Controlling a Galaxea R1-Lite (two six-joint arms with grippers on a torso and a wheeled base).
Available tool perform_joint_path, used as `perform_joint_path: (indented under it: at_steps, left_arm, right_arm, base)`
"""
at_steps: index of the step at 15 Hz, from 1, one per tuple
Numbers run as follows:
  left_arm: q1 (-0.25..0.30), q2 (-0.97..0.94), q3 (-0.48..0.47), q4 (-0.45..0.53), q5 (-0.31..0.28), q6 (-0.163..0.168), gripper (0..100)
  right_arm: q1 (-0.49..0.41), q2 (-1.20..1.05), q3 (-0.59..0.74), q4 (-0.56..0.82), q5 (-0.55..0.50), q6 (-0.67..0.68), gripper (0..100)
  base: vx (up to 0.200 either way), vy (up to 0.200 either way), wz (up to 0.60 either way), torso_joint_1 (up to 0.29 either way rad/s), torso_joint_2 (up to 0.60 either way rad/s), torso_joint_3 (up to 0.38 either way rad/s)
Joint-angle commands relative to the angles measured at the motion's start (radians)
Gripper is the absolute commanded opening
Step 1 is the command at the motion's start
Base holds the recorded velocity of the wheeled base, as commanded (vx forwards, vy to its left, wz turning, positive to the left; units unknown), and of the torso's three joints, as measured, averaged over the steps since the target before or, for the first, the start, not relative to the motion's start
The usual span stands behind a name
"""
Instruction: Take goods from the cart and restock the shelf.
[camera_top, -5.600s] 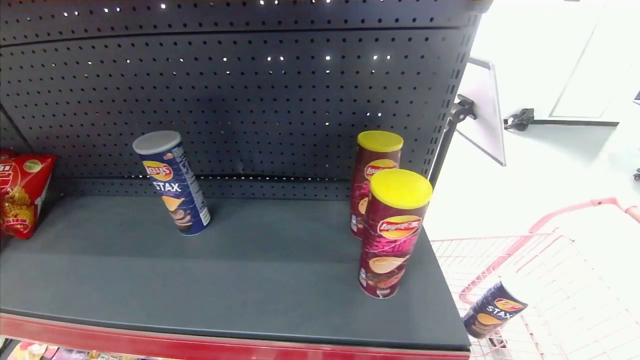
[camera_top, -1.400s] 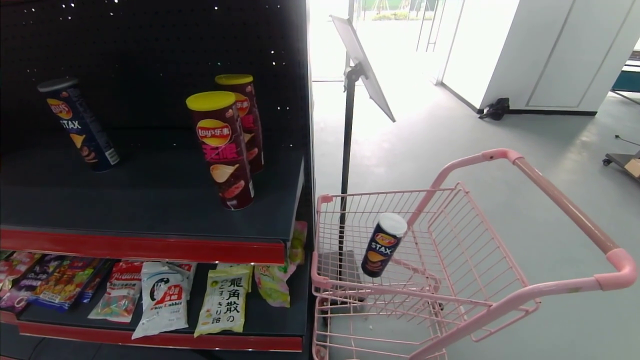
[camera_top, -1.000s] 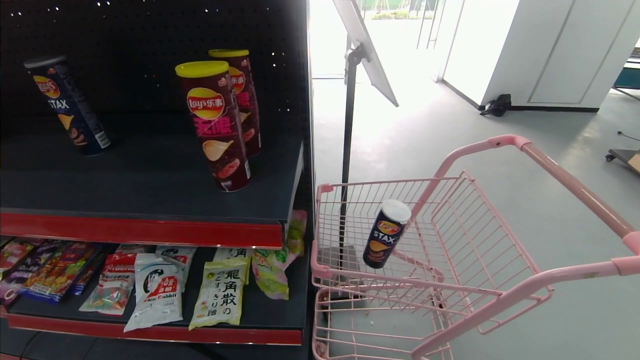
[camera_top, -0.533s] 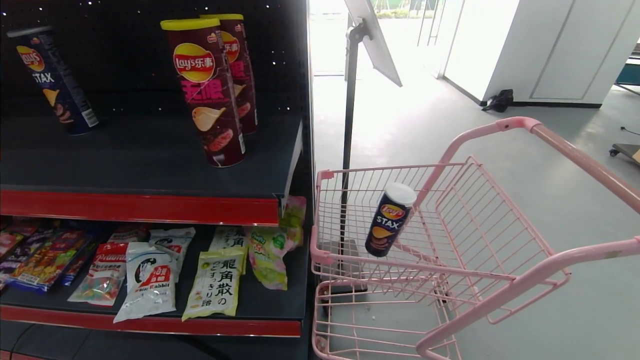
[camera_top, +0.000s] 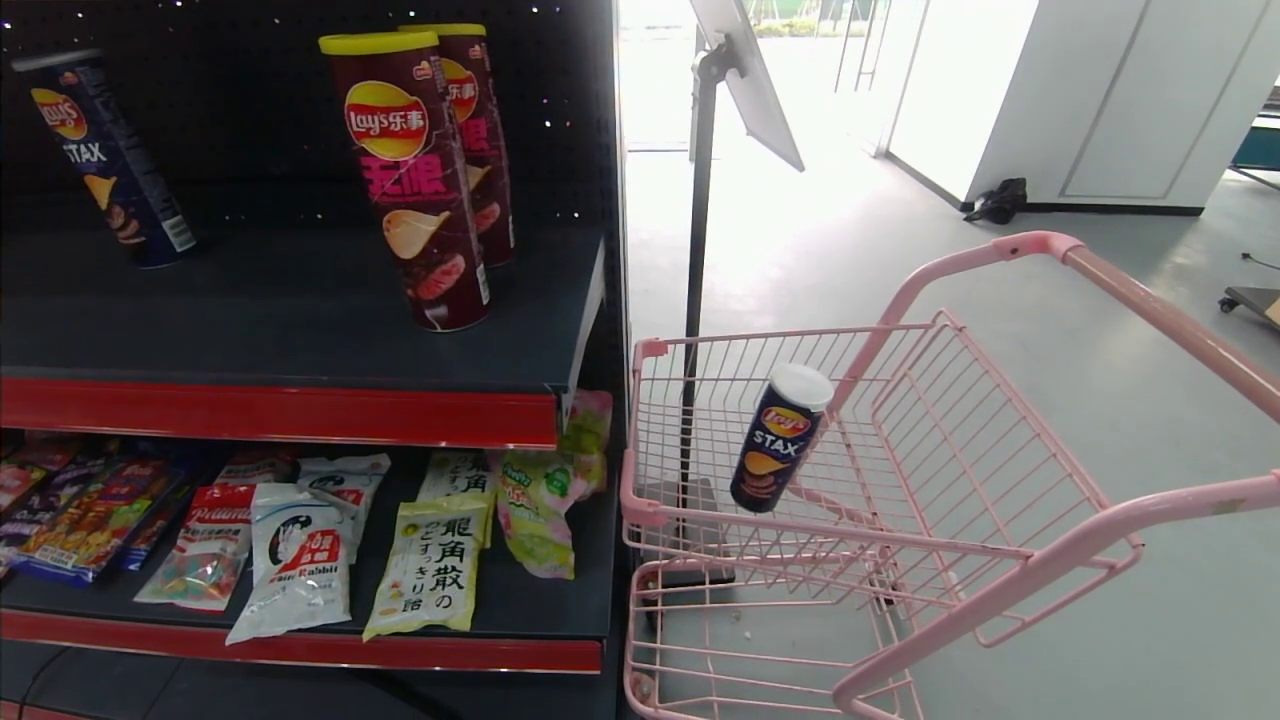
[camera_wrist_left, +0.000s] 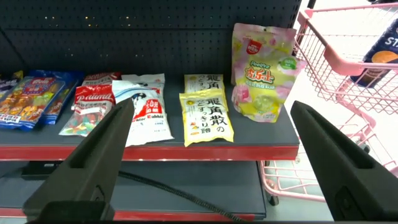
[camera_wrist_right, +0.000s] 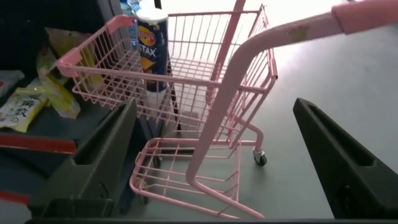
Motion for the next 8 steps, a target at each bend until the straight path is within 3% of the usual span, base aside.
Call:
perform_joint_path:
  at_steps: [1, 4, 5, 7, 8]
  left_arm:
    - [0.0, 0.0, 0.0, 0.0, 0.0, 0.0, 100]
    - [0.0, 0.001, 0.0, 0.0, 0.0, 0.0, 100]
    - [0.0, 0.001, 0.0, 0.0, 0.0, 0.0, 100]
    - [0.0, 0.001, 0.0, 0.0, 0.0, 0.0, 100]
    - [0.0, 0.001, 0.0, 0.0, 0.0, 0.0, 100]
  right_arm:
    - [0.021, 0.36, -0.409, 0.022, 0.12, -0.008, 100]
    - [0.041, 0.73, -0.702, -0.037, 0.136, 0.071, 100]
    - [0.106, 0.859, -0.763, -0.116, 0.143, 0.123, 100]
    - [0.13, 1.029, -0.777, -0.271, 0.179, 0.117, 100]
    - [0.126, 1.132, -0.775, -0.359, 0.268, 0.094, 100]
  base:
    - [0.0, 0.0, 0.0, 0.0, 0.0, 0.0]
    - [0.0, 0.0, 0.0, 0.0, 0.0, 0.0]
    - [0.0, 0.0, 0.0, 0.0, 0.0, 0.0]
    - [0.0, 0.0, 0.0, 0.0, 0.0, 0.0]
    - [0.0, 0.0, 0.0, 0.0, 0.0, 0.0]
